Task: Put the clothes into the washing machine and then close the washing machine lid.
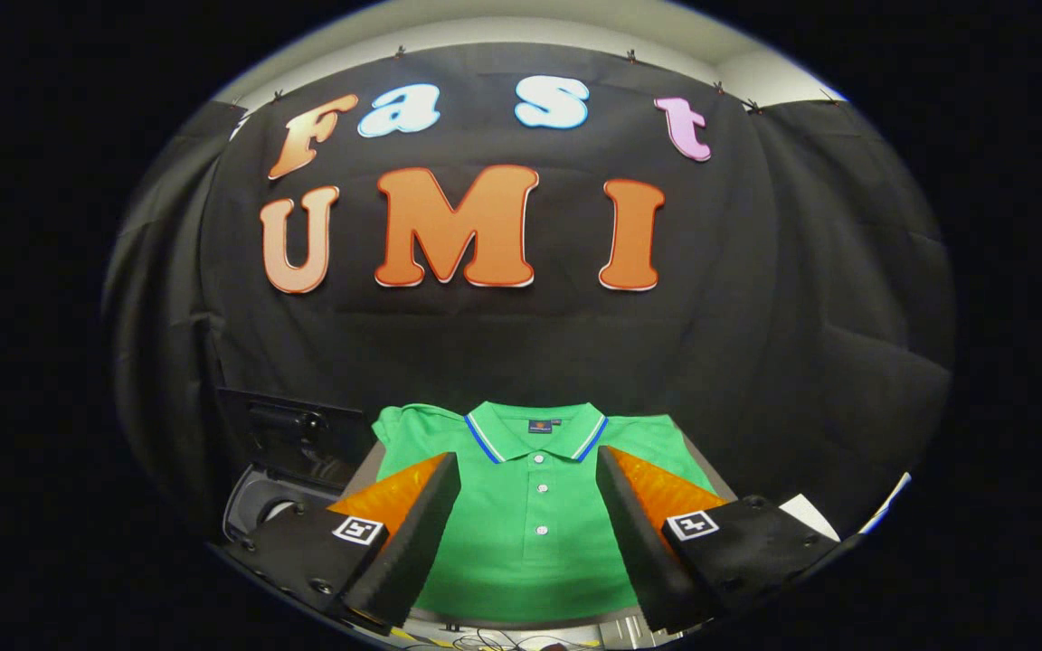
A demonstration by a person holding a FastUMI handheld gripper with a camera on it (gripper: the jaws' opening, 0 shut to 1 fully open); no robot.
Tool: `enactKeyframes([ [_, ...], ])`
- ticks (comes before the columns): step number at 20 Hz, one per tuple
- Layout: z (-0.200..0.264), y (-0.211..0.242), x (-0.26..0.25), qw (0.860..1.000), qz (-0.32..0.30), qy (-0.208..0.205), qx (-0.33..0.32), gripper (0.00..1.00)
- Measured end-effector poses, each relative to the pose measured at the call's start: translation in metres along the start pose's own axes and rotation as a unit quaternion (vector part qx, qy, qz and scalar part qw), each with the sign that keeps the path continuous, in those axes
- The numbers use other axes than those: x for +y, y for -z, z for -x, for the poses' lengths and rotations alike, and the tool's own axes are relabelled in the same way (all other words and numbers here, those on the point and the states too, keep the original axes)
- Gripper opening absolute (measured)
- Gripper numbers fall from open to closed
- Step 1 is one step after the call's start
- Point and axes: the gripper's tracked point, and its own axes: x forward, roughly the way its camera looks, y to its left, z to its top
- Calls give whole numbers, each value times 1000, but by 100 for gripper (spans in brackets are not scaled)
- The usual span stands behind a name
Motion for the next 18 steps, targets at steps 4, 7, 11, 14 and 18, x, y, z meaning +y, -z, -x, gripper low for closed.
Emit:
enactKeyframes([
  [4, -43, 26, -11, 997, -10, 2, 71, 98],
  [7, -64, 42, -17, 993, -20, 3, 117, 98],
  [11, -77, 65, -19, 985, -19, 2, 172, 98],
  [14, -78, 73, -18, 979, -34, 9, 200, 98],
  [18, -76, 73, -20, 974, -55, 3, 222, 96],
])
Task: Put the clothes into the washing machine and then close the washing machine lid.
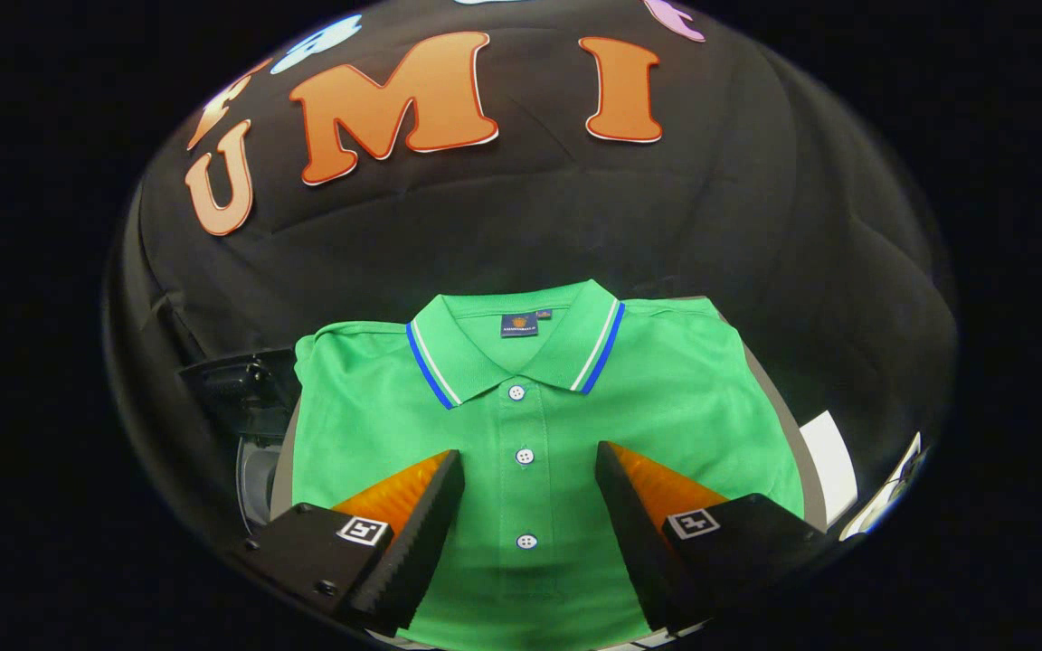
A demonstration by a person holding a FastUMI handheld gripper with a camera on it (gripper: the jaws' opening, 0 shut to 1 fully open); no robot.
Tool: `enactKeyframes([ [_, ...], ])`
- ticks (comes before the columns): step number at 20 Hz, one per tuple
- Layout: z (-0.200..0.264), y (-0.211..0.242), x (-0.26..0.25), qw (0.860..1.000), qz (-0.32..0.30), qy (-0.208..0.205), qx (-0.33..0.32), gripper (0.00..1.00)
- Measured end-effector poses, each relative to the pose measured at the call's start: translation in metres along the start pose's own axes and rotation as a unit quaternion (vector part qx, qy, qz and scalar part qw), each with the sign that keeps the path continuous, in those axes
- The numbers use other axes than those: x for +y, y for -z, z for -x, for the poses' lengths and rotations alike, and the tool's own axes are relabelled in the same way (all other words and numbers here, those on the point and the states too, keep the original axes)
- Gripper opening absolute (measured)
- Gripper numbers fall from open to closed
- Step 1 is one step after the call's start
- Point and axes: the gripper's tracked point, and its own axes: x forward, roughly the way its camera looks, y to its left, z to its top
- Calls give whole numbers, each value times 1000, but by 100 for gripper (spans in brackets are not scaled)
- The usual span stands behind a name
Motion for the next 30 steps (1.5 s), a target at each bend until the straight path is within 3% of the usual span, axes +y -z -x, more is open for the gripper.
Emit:
enactKeyframes([
  [5, -2, 1, 7, 1000, 11, -7, 3, 91],
  [10, -1, 2, 14, 1000, 23, -20, 8, 65],
  [13, 1, 1, 19, 999, 20, -27, 8, 29],
  [16, -1, 2, 23, 999, 20, -12, 26, 28],
  [18, 2, 0, 24, 999, 26, -5, 27, 14],
  [24, 2, -1, 23, 1000, 21, -19, 7, 14],
  [30, 24, -18, 22, 997, 15, -33, -69, 13],
])
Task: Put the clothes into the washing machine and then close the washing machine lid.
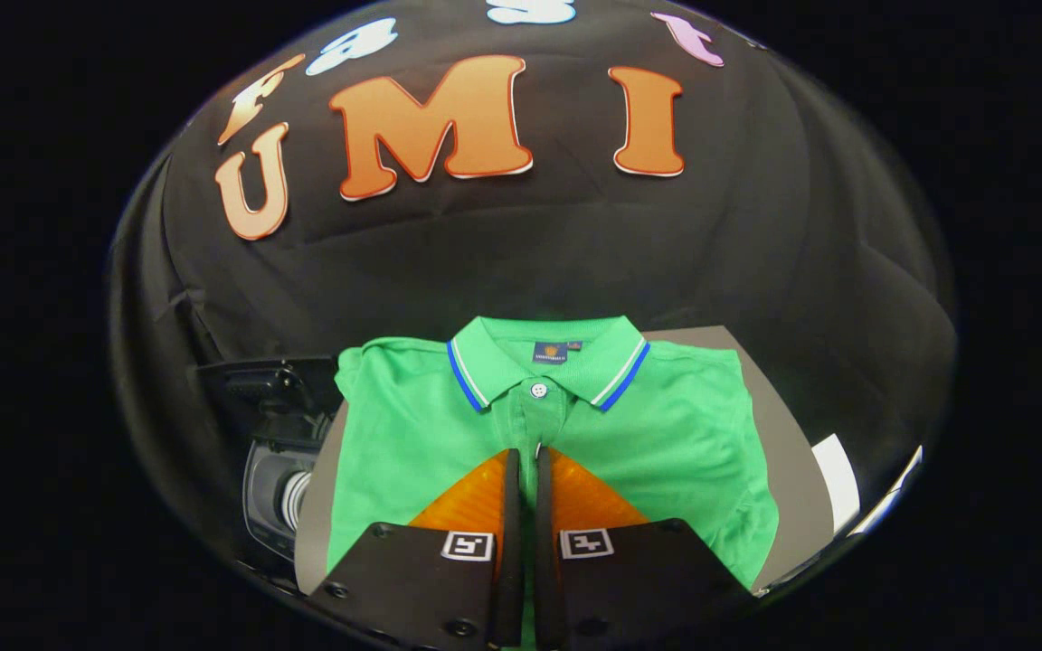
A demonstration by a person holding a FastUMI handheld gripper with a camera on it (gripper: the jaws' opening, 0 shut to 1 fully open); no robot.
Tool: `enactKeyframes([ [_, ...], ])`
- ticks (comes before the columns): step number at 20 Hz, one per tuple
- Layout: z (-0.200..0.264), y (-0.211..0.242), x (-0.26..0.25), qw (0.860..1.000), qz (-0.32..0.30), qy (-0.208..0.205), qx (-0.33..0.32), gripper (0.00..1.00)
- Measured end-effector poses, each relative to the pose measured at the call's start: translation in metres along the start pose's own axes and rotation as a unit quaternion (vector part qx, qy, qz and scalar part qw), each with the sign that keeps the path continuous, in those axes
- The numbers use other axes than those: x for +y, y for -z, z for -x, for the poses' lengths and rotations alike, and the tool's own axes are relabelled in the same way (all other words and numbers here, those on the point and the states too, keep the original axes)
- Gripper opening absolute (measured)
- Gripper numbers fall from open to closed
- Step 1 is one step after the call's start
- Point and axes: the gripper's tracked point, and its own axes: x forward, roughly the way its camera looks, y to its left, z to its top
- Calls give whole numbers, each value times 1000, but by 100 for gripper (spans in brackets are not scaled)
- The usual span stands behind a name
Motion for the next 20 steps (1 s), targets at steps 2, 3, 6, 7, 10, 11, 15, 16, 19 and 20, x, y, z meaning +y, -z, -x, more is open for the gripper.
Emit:
enactKeyframes([
  [2, 3, -10, 0, 1000, -12, -12, -20, 13],
  [3, 5, -12, -1, 999, -17, -16, -25, 13],
  [6, 8, -12, -3, 999, -19, -25, -22, 13],
  [7, 9, -16, -3, 999, -18, -28, -23, 13],
  [10, 13, -28, -1, 998, -14, -35, -45, 13],
  [11, 18, -29, 0, 998, -14, -38, -51, 13],
  [15, 36, -50, 7, 995, -8, -34, -93, 13],
  [16, 42, -57, 12, 994, -6, -32, -109, 13],
  [19, 70, -70, 31, 989, 1, -19, -146, 13],
  [20, 82, -74, 40, 988, 0, -16, -156, 13],
])
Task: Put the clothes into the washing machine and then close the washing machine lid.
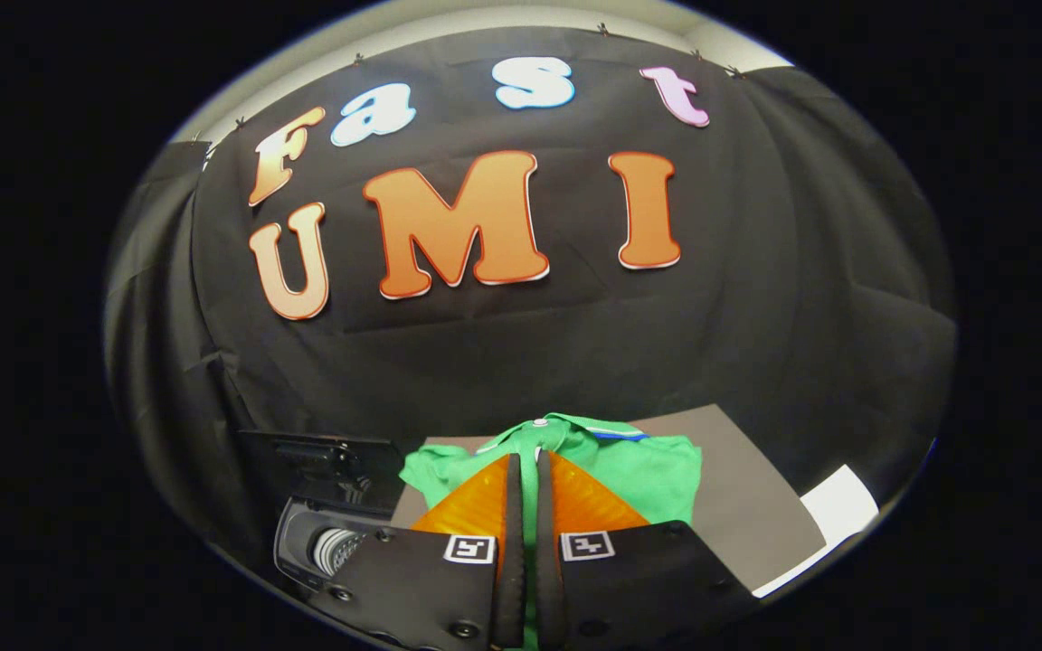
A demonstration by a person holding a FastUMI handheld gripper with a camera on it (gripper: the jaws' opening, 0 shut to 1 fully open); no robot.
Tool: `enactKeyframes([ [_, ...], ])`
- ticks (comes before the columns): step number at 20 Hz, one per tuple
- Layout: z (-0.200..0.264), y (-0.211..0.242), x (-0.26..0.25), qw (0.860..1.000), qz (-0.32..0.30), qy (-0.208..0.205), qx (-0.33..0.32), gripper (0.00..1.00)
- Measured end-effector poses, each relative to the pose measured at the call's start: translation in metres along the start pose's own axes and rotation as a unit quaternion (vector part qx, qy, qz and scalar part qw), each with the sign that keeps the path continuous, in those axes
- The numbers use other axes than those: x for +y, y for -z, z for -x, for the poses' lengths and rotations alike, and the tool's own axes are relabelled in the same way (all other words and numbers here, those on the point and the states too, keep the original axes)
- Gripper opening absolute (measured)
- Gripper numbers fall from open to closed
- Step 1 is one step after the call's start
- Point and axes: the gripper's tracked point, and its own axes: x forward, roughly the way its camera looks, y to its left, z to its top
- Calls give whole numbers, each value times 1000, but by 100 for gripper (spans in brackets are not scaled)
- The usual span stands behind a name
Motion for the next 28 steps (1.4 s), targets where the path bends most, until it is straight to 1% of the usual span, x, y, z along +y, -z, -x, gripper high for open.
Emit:
enactKeyframes([
  [4, 29, -23, 56, 999, 2, 3, -45, 13],
  [6, 38, -32, 77, 998, 10, 19, -63, 10],
  [7, 32, -22, 82, 999, 24, 21, -41, 9],
  [9, 24, -12, 94, 999, 33, 28, -25, 8],
  [11, 23, -21, 104, 998, 28, 27, -40, 8],
  [13, 30, -31, 123, 998, 31, 16, -48, 8],
  [16, 41, -40, 157, 997, 44, -10, -55, 8],
  [22, 49, -61, 236, 993, 39, -89, -73, 8],
  [25, 45, -55, 275, 989, 40, -125, -68, 8],
  [28, 30, -37, 313, 985, 37, -156, -57, 8],
])
